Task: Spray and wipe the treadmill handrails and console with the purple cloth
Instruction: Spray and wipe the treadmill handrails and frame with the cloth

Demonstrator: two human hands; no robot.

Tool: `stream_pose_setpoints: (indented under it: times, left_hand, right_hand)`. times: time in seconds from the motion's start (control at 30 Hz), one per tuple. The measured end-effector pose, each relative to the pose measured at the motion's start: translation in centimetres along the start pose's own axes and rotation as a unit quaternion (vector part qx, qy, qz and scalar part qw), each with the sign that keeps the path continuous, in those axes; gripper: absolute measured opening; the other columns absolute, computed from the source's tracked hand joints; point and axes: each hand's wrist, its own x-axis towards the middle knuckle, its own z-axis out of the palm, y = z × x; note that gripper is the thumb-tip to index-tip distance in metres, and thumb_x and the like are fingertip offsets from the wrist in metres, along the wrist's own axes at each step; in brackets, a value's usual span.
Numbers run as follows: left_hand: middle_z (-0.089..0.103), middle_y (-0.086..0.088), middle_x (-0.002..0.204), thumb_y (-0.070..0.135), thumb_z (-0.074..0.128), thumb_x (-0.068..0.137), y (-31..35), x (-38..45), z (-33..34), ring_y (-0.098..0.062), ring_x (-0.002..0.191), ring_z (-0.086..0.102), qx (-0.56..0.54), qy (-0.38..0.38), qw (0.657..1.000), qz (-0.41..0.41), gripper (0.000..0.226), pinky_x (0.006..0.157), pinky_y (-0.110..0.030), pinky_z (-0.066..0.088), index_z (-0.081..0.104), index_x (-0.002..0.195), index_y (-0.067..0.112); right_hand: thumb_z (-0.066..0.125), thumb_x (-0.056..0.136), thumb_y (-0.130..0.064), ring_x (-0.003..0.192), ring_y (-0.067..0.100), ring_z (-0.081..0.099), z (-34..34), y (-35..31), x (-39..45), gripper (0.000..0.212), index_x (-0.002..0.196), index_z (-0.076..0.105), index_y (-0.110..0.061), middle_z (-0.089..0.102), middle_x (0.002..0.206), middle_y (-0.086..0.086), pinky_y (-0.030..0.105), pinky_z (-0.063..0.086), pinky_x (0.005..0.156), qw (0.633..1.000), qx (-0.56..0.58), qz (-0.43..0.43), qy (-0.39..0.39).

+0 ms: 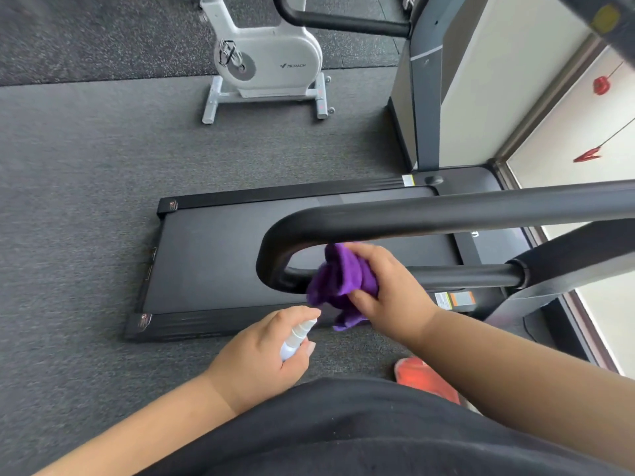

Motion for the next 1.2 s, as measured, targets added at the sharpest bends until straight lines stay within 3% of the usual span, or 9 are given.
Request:
stream_pose_setpoints:
  times: [0.13,0.27,0.43,0.63,0.77,0.87,0.97,1.07,1.2]
  left_hand:
    - [0.060,0.017,0.108,0.036,0.059,0.082,0.1,-0.4,-0.8,-0.003,0.087,0.060,0.001,0.007,1.000,0.012,0.044,0.082,0.001,0.036,0.048,0.124,0.029]
    - [0.058,0.016,0.101,0.035,0.058,0.081,-0.5,-1.3,-1.9,0.006,0.085,0.054,-0.011,0.035,0.999,0.002,0.044,0.083,0.007,0.030,0.047,0.122,0.026]
    - [0.058,0.014,0.103,0.032,0.058,0.083,-1.3,-2.0,-3.2,0.005,0.086,0.055,0.001,0.044,0.998,0.034,0.043,0.087,0.005,0.030,0.048,0.123,0.022]
    - [0.056,0.018,0.101,0.032,0.058,0.084,-2.0,-2.0,-4.5,-0.004,0.084,0.058,-0.006,0.006,0.997,0.073,0.042,0.083,0.004,0.032,0.047,0.123,0.023]
    - [0.054,0.019,0.097,0.033,0.056,0.086,-3.2,-2.7,-5.6,-0.005,0.079,0.057,-0.007,-0.005,0.997,0.083,0.042,0.080,-0.001,0.035,0.044,0.125,0.025]
    - [0.057,0.018,0.098,0.035,0.056,0.085,-4.2,-3.1,-6.2,-0.006,0.078,0.058,-0.002,-0.001,0.997,0.082,0.042,0.076,-0.007,0.040,0.044,0.125,0.028]
    - [0.057,0.017,0.103,0.035,0.058,0.084,-4.8,-3.0,-6.5,-0.006,0.082,0.059,0.000,-0.001,0.996,0.090,0.044,0.078,-0.003,0.038,0.047,0.125,0.026]
    - [0.056,0.019,0.103,0.034,0.060,0.084,-5.5,-2.5,-6.7,-0.003,0.079,0.059,0.002,-0.011,0.994,0.111,0.046,0.077,-0.007,0.043,0.047,0.127,0.024]
    - [0.052,0.026,0.102,0.034,0.060,0.083,-5.9,-1.7,-6.2,0.008,0.076,0.050,-0.001,-0.019,0.993,0.117,0.046,0.077,-0.001,0.038,0.046,0.126,0.026]
  right_hand:
    - [0.062,0.091,-0.037,0.115,0.009,0.059,2.8,-4.6,1.3,0.047,0.131,0.039,-0.043,0.058,0.123,-0.012,0.025,0.046,0.097,0.979,0.192,0.041,0.047]
    - [0.069,0.087,-0.030,0.109,0.015,0.058,5.5,-7.3,3.1,0.050,0.128,0.040,-0.030,0.058,0.118,0.004,0.027,0.045,0.095,0.986,0.166,0.029,0.002]
    - [0.074,0.080,-0.027,0.107,0.023,0.054,5.5,-6.5,3.4,0.054,0.127,0.051,-0.014,0.058,0.116,0.004,0.033,0.044,0.092,0.994,-0.093,0.030,-0.042]
    - [0.074,0.079,-0.037,0.119,0.033,0.050,2.6,-4.7,1.9,0.080,0.149,0.036,-0.032,0.054,0.129,0.006,0.045,0.034,0.107,0.901,-0.411,0.018,-0.137]
    - [0.075,0.073,-0.020,0.120,0.019,0.053,0.8,-4.1,1.5,0.065,0.135,0.057,-0.028,0.060,0.124,-0.012,0.030,0.037,0.106,0.988,-0.107,0.104,-0.037]
    - [0.070,0.076,-0.019,0.115,-0.002,0.049,1.7,-5.5,1.7,0.053,0.124,0.054,-0.032,0.050,0.115,-0.036,0.013,0.036,0.098,0.996,0.014,0.068,0.057]
    - [0.073,0.075,-0.039,0.119,-0.011,0.039,4.8,-7.5,2.5,0.057,0.125,0.048,-0.030,0.046,0.119,-0.023,0.008,0.029,0.102,0.997,0.029,0.063,0.035]
    - [0.077,0.067,-0.057,0.123,0.002,0.042,6.8,-8.3,3.4,0.073,0.127,0.050,-0.023,0.050,0.124,-0.010,0.022,0.031,0.110,0.991,-0.068,0.111,0.043]
    - [0.080,0.071,-0.048,0.115,0.019,0.053,6.6,-8.1,3.5,0.067,0.125,0.055,-0.017,0.058,0.122,-0.002,0.029,0.037,0.104,0.977,-0.194,0.090,0.016]
